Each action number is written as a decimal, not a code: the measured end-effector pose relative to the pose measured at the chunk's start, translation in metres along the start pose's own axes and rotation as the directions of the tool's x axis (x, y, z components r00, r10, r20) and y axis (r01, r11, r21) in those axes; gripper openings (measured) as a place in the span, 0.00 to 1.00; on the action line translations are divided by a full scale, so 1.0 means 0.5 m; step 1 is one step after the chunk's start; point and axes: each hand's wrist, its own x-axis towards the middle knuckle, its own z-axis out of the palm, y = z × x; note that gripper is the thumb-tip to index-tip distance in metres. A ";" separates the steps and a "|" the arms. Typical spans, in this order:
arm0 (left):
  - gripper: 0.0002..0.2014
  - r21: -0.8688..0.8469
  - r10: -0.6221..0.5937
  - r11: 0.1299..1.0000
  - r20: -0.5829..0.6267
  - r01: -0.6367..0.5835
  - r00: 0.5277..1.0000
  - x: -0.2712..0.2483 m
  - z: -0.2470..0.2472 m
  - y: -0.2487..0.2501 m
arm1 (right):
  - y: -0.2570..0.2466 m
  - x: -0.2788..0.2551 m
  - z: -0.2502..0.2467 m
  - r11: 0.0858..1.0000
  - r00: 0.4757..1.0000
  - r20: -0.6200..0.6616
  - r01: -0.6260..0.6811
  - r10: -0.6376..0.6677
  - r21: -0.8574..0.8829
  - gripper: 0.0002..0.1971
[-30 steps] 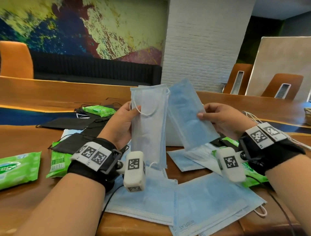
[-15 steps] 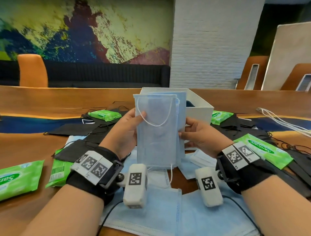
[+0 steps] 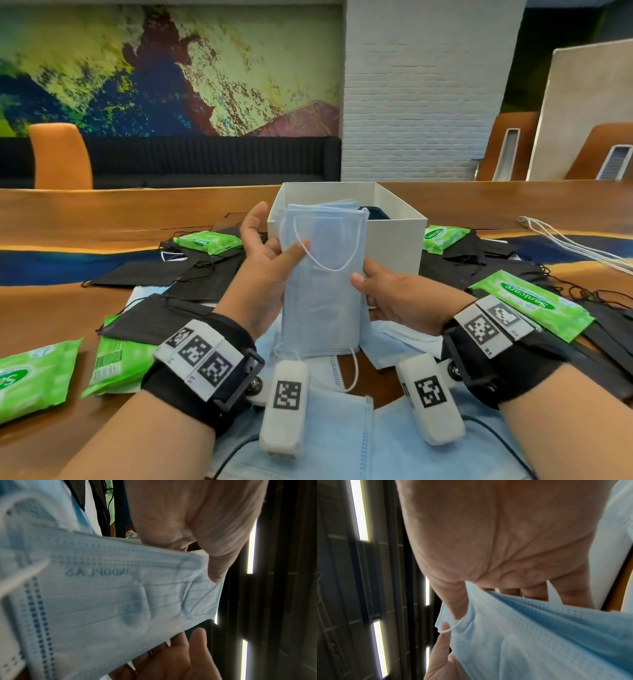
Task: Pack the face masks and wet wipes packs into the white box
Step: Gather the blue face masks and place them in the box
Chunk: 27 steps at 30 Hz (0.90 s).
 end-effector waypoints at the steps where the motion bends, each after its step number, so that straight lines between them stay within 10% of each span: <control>1: 0.40 0.029 0.010 1.000 -0.002 -0.010 1.000 0.000 0.003 -0.005 | 0.002 0.002 0.002 1.000 1.000 0.016 -0.005 0.005 -0.021 0.35; 6: 0.49 0.098 -0.046 0.994 0.035 0.042 0.998 0.004 0.004 -0.024 | 0.011 0.009 0.006 0.996 0.999 -0.010 -0.032 0.031 -0.078 0.35; 11: 0.22 0.151 -0.003 0.988 0.099 -0.012 0.995 0.006 0.007 -0.018 | 0.016 0.006 0.016 0.994 1.000 -0.010 0.004 -0.003 0.110 0.33; 17: 0.15 0.046 0.220 0.975 -0.015 -0.219 0.975 0.007 0.008 -0.005 | 0.008 0.008 0.029 0.999 0.999 0.009 -0.034 0.034 -0.018 0.29; 27: 0.21 0.143 0.112 0.982 0.072 -0.121 0.991 0.006 0.022 -0.021 | -0.001 -0.002 0.035 0.991 0.999 0.012 -0.045 0.047 -0.130 0.28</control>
